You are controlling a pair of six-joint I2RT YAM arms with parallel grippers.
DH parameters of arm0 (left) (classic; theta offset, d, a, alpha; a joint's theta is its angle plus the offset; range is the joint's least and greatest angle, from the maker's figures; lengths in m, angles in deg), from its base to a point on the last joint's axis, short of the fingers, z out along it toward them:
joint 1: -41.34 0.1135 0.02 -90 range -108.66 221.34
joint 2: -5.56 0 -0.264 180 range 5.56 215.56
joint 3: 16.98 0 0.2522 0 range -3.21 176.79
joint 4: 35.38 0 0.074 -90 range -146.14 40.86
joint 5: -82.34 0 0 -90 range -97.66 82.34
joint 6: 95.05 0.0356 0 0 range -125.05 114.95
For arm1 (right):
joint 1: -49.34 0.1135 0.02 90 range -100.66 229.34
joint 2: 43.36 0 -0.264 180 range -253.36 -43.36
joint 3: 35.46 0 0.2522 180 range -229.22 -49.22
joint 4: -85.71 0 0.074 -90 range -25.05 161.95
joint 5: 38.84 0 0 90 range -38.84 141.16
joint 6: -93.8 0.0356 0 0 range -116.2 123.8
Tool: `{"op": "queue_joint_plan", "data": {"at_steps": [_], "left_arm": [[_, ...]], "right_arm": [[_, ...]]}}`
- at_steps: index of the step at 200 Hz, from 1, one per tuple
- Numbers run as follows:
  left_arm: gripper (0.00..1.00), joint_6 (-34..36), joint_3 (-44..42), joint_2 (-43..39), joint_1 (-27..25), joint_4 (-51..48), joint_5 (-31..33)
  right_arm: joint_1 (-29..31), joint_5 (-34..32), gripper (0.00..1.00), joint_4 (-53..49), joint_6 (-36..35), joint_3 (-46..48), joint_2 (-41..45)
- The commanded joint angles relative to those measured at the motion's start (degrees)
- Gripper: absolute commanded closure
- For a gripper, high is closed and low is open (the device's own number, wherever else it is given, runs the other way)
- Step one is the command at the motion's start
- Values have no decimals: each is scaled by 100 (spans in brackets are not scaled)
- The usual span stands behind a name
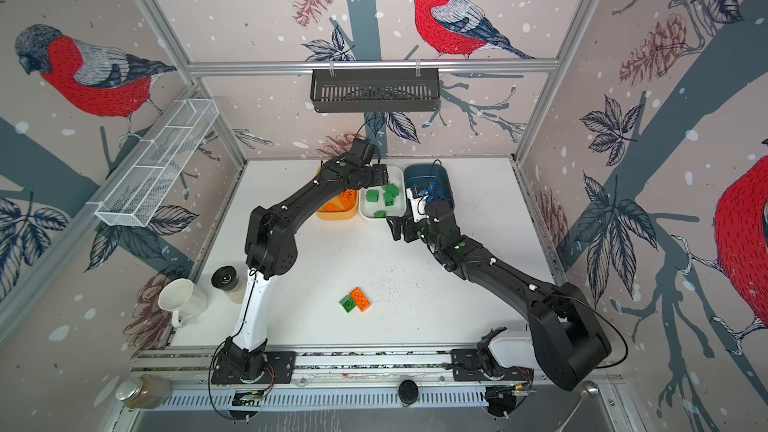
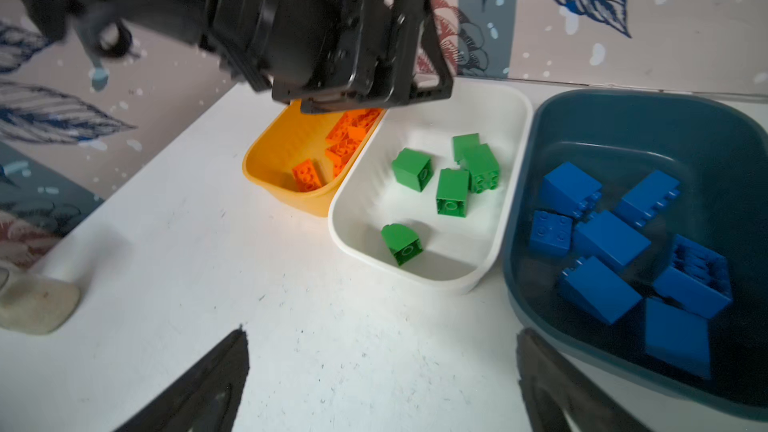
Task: Sort the legos into containers by color
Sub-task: 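Grasp the last green brick with the right gripper while the left draws back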
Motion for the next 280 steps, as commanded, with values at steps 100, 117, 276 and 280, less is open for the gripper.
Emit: {"op": "queue_joint_plan", "data": {"at_steps": [100, 117, 276, 280], "left_arm": [[3, -624, -4911, -3893, 1018, 1332, 1257], [3, -696, -5352, -4285, 1187, 1527, 1330], [3, -699, -6102, -4923, 1626, 1847, 1460], [3, -689, -6100, -4914, 1630, 1849, 1461]], "right_arm": [[2414, 1542, 1, -382, -4729, 474, -607], [2603, 1485, 0, -839, -5093, 106, -958], [3152, 555, 35, -2333, -6150, -1579, -2887], [3144, 554, 36, -2325, -6151, -1589, -2901]]}}
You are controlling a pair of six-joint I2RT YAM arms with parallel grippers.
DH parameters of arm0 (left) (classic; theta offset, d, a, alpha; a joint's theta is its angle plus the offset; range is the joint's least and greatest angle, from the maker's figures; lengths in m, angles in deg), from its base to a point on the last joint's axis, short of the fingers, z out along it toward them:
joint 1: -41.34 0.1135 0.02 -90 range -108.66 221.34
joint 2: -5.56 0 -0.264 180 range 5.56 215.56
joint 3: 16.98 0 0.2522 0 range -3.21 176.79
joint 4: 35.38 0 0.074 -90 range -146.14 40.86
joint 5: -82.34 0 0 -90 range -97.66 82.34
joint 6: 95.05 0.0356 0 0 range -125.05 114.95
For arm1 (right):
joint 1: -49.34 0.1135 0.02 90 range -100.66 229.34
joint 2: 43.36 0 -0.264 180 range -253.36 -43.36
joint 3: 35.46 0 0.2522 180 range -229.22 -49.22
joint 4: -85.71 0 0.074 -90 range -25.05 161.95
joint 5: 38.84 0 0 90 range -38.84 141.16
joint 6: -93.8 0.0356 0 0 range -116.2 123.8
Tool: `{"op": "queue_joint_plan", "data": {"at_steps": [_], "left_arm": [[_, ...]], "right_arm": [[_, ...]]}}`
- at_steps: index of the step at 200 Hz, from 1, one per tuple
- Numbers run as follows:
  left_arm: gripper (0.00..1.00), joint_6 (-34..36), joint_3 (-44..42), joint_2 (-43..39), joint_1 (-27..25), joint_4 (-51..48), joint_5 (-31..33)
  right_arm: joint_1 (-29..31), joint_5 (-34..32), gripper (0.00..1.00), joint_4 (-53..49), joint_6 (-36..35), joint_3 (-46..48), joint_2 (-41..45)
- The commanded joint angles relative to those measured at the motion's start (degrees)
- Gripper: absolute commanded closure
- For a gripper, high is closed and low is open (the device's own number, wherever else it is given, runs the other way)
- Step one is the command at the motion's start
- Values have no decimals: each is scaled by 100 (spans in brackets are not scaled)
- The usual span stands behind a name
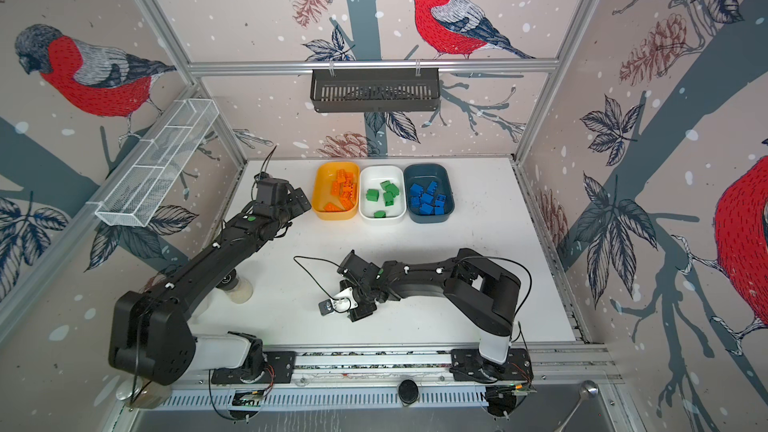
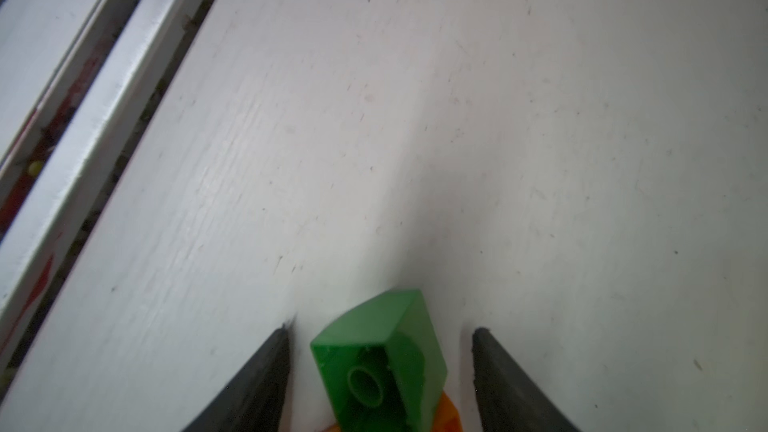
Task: Sort the legos into containers by color
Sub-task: 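Grasp the last green brick with the right gripper while the left draws back, then carry the green brick into the white bin and open the right gripper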
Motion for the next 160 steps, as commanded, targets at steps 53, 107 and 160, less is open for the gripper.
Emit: {"op": "queue_joint_plan", "data": {"at_steps": [53, 107, 160], "left_arm": [[3, 84, 84, 165, 11, 178, 6], [3, 135, 97, 281, 10, 217, -231], [3, 302, 130, 536, 10, 156, -546]], "right_arm": [[-54, -199, 51, -321, -158, -161, -212], [-217, -225, 58, -365, -227, -207, -199], [-589, -317, 64, 46, -128, -187, -84]]}}
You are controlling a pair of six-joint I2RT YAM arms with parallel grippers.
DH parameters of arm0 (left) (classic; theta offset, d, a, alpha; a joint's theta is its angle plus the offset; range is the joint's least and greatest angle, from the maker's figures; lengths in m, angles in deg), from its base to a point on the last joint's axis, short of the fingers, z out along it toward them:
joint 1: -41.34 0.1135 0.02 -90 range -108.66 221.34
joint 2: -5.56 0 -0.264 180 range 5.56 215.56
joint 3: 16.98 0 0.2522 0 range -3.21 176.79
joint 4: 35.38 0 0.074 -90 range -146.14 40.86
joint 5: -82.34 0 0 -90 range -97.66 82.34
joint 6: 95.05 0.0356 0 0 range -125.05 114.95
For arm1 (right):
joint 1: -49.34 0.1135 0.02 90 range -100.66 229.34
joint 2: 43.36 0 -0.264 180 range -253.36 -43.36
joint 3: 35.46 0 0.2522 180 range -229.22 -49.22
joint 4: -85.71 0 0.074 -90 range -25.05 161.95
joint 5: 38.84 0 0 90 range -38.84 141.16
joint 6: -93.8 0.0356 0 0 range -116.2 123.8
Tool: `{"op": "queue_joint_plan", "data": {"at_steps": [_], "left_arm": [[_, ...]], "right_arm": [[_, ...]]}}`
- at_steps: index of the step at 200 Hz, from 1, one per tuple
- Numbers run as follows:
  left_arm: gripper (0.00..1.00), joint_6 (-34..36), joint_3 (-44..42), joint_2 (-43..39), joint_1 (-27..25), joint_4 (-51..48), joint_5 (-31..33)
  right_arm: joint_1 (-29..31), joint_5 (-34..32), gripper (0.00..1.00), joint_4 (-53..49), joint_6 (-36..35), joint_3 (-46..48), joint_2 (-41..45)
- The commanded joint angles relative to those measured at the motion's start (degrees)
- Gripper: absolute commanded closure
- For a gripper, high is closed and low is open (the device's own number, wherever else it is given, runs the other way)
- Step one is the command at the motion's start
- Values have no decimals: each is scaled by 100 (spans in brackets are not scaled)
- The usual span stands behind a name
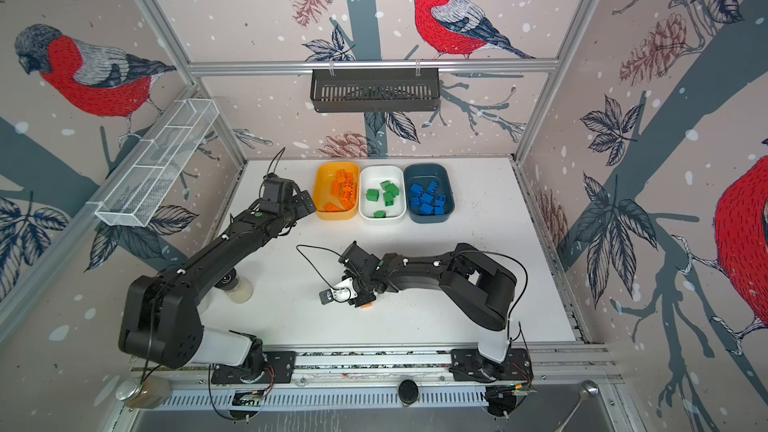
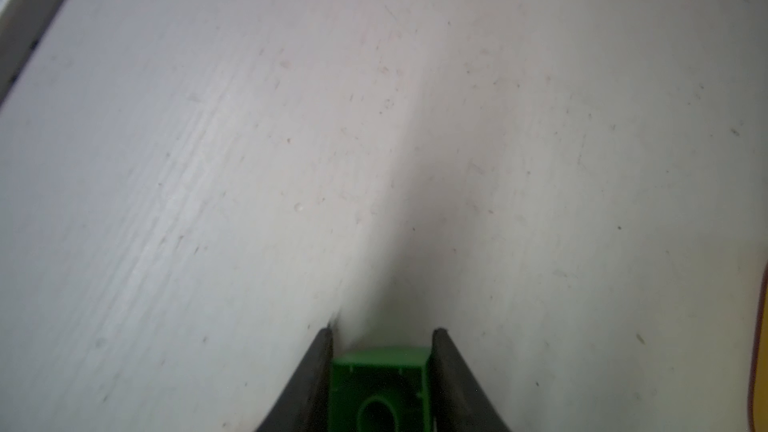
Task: Sort the legos into containers by color
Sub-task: 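Carry the green brick into the white bin and open the right gripper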
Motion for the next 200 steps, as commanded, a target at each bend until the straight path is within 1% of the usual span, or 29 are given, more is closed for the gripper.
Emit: {"op": "queue_joint_plan", "data": {"at_steps": [1, 25, 56, 89, 107, 143, 162, 173, 185, 193, 200], "left_arm": [[3, 113, 30, 75, 6, 137, -154], [3, 105, 41, 178, 5, 144, -242], [3, 99, 108, 317, -7, 134, -444], [3, 141, 142, 420, -138, 80, -454], [3, 160, 118, 421, -246, 40, -429], [3, 423, -19, 321, -606, 24, -379], [3, 655, -102, 239, -743, 106, -734], [3, 811, -320, 173, -831, 163, -940], [3, 997, -437, 78, -954, 200, -1086], [3, 1121, -479, 16, -1054, 196, -1143], [3, 1258, -505, -16, -1126, 180, -1254]], "right_arm": [[-166, -201, 64, -27, 60, -2, 50], [-486, -375, 66, 211, 219, -13, 99], [-1032, -379, 67, 801, 561, 89, 410], [-1819, 41, 67, 1403, 1110, 56, 724], [-2160, 137, 67, 1783, 1367, 41, 804], [-2754, 192, 67, 2141, 1876, -319, 553], [-2962, 133, 67, 2230, 2142, -650, 253], [-3027, 88, 67, 2274, 2265, -833, 58], [-3077, 40, 64, 2338, 2425, -1000, -142], [-3093, -33, 60, 2413, 2546, -1087, -235], [-3102, -96, 54, 2438, 2654, -1155, -294]]}}
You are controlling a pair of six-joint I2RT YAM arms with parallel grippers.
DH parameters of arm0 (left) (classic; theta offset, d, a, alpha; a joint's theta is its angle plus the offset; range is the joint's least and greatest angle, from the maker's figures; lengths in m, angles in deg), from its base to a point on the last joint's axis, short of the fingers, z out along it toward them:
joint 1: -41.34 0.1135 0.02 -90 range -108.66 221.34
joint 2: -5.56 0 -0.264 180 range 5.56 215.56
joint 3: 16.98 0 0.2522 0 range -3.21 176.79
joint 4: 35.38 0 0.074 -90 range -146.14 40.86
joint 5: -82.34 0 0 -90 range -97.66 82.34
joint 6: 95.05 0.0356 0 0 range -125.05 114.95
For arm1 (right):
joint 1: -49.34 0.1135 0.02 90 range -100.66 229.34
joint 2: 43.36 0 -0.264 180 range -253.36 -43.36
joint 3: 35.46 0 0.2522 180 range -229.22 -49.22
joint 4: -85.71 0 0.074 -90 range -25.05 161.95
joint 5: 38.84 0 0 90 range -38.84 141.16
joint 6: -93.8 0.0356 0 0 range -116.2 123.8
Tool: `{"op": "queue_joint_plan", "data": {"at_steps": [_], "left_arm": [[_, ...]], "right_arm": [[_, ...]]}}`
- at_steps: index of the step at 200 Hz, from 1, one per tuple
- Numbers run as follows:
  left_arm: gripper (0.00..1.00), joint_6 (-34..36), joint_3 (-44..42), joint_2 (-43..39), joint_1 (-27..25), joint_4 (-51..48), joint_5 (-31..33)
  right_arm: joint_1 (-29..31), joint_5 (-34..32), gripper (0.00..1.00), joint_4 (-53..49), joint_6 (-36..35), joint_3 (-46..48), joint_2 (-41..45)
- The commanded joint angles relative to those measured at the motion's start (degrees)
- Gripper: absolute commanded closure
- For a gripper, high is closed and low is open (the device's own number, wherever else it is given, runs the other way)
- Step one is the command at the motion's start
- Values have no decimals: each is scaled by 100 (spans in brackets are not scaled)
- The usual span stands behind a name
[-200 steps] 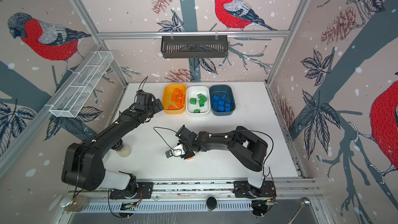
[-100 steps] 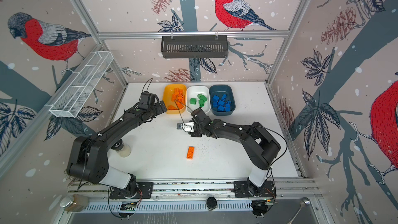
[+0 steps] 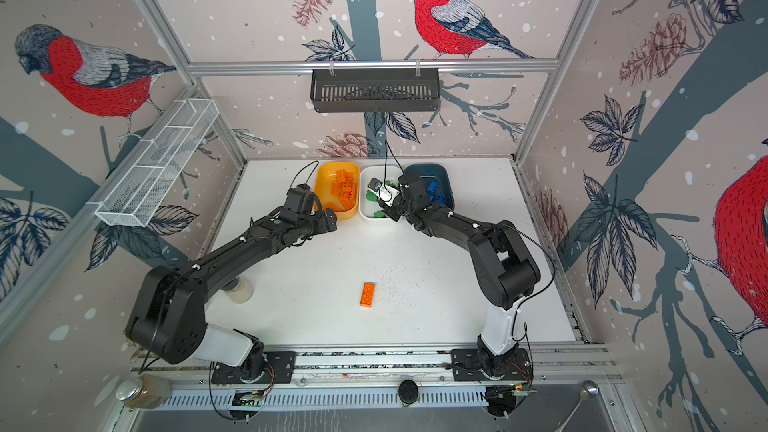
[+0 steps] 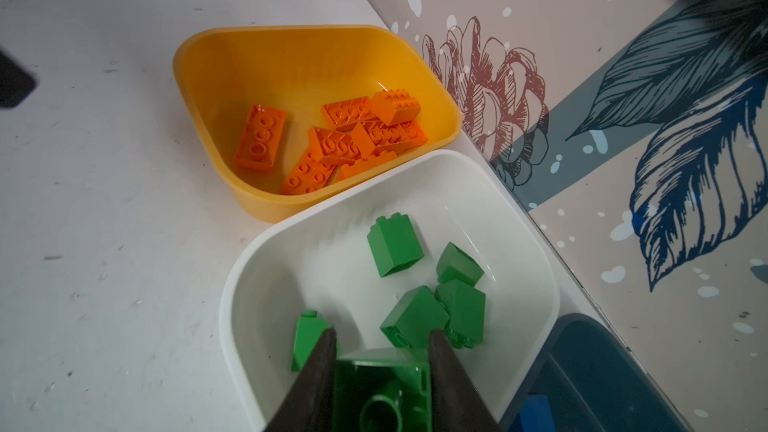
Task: Sort the legos into containers by color
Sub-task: 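Carry the green brick into the white bin and open the right gripper, then grasp the last orange brick with the left gripper while the right draws back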
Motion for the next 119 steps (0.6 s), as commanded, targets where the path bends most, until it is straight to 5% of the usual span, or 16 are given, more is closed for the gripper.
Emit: {"op": "queue_joint_plan", "data": {"at_steps": [1, 45, 85, 119], "left_arm": [[3, 562, -99, -144, -196, 140, -480], [3, 1691, 34, -7, -955, -280, -798], [3, 2257, 190, 131, -1611, -571, -779], [3, 1532, 234, 268, -1822, -917, -948]], "right_arm": [[-40, -152, 52, 341, 535, -219, -195], [-44, -361, 18, 404, 1166, -243, -2], [-83, -851, 6, 761, 1839, 524, 924], [-271, -1253, 0, 1093, 2625, 1411, 1851]]}}
